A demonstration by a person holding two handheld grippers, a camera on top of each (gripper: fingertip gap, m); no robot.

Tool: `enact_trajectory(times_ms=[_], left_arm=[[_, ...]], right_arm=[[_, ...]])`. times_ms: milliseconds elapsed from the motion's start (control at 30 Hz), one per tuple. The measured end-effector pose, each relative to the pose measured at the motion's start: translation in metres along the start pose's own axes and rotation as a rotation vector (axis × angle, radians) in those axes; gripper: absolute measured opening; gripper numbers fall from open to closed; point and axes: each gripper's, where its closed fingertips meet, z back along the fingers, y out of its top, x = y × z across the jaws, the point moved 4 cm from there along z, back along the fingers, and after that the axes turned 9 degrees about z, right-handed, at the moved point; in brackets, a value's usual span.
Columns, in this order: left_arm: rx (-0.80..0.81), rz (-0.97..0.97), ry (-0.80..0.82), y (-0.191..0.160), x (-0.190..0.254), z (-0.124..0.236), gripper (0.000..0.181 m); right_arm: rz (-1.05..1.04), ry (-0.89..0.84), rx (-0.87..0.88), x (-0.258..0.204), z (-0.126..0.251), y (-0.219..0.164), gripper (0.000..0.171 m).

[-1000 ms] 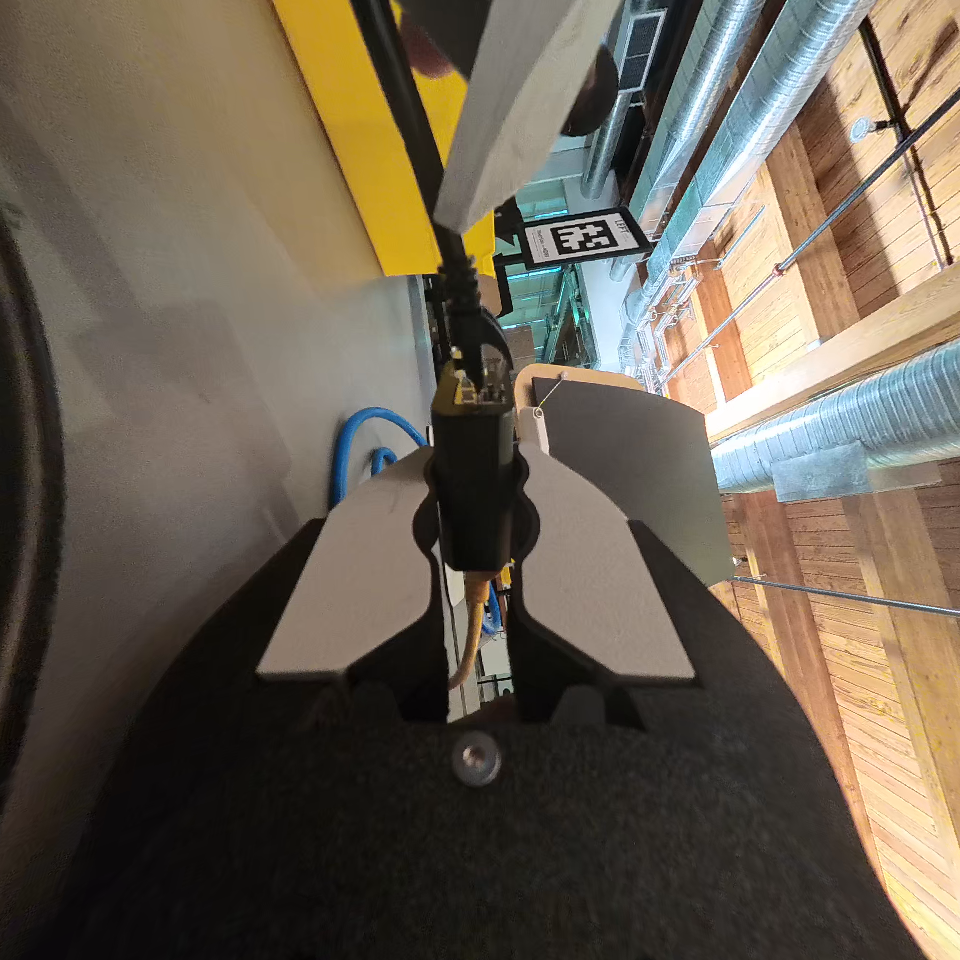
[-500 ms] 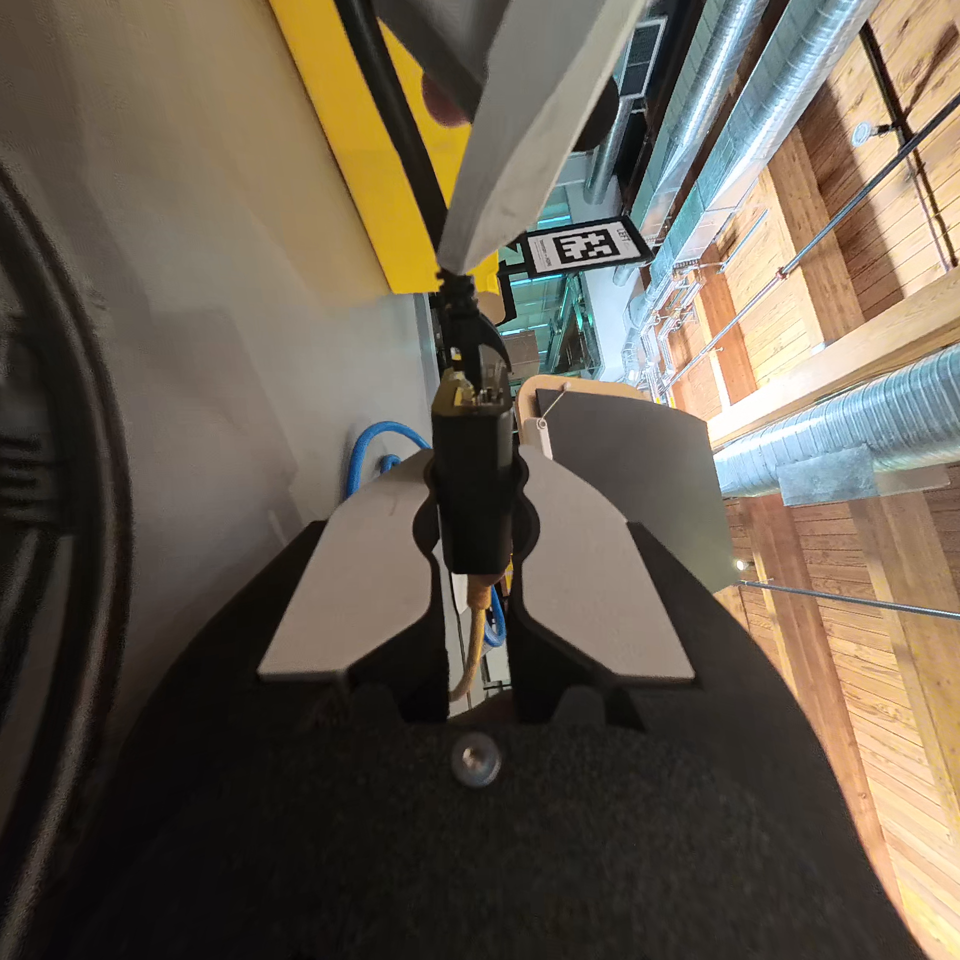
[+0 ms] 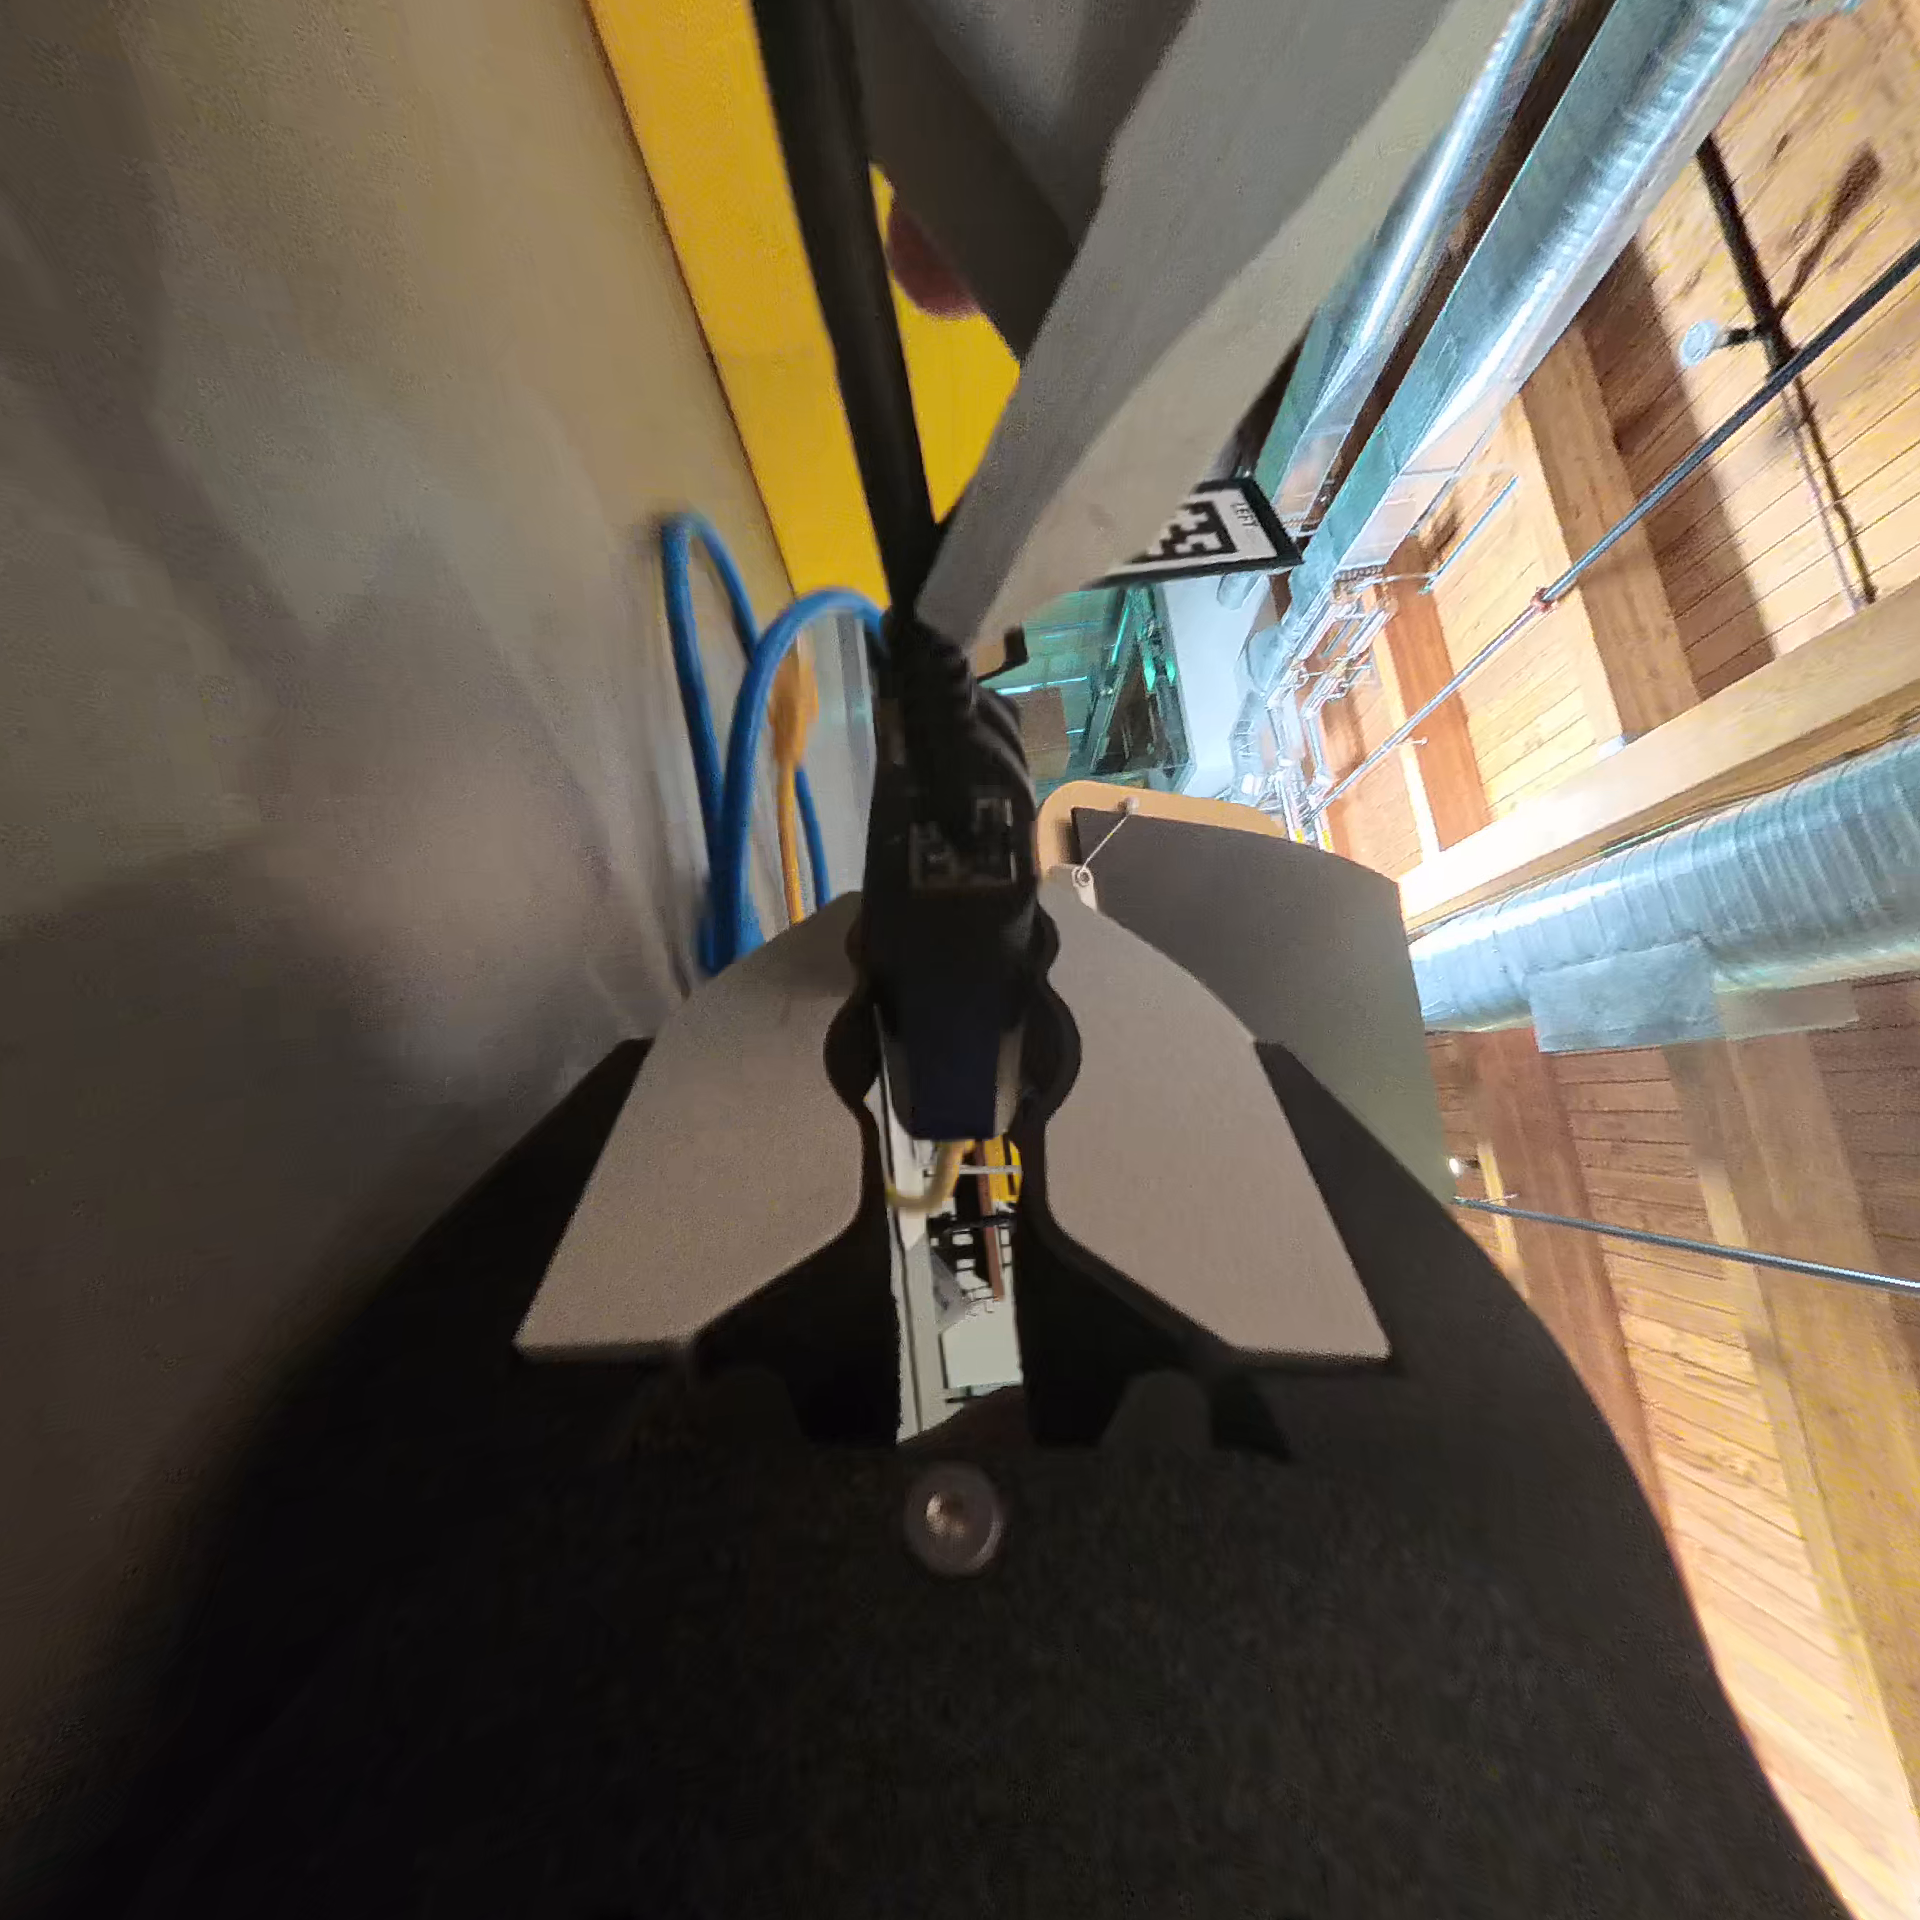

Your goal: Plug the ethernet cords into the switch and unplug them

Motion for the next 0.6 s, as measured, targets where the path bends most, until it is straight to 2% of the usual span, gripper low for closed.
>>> enact_trajectory(times_ms=[67,233,267,333,367,433,533,567,600], left_arm=[[-0.006,0.015,0.073,-0.002,-0.011,0.003,0.005],[0.000,0.049,0.134,-0.004,-0.030,0.006,0.000],[0.033,0.040,0.110,0.001,-0.029,0.006,0.000],[0.040,0.023,0.088,0.007,-0.027,0.003,0.000],[0.020,-0.012,0.145,0.009,-0.033,0.007,0.000],[0.057,-0.060,0.275,0.018,-0.052,0.038,0.000],[0.140,0.022,0.174,0.023,-0.050,0.063,0.000],[0.112,0.061,0.101,0.016,-0.047,0.061,0.003],[0.075,0.089,0.045,0.007,-0.046,0.058,0.013]], right_arm=[[-0.005,0.016,-0.004,-0.002,-0.001,-0.002,0.023],[-0.005,0.039,0.006,-0.005,0.000,0.005,0.023],[0.003,0.025,0.080,-0.005,0.003,0.018,0.023],[0.048,0.036,0.122,-0.009,0.008,0.048,0.024],[0.077,0.002,0.112,-0.006,0.007,0.052,0.024],[-0.048,0.073,0.050,-0.009,0.001,0.028,0.024],[-0.057,0.086,-0.006,-0.010,-0.001,0.011,0.024],[-0.044,0.074,0.003,-0.009,-0.001,0.014,0.024],[-0.025,0.061,0.019,-0.008,0.000,0.017,0.024]])
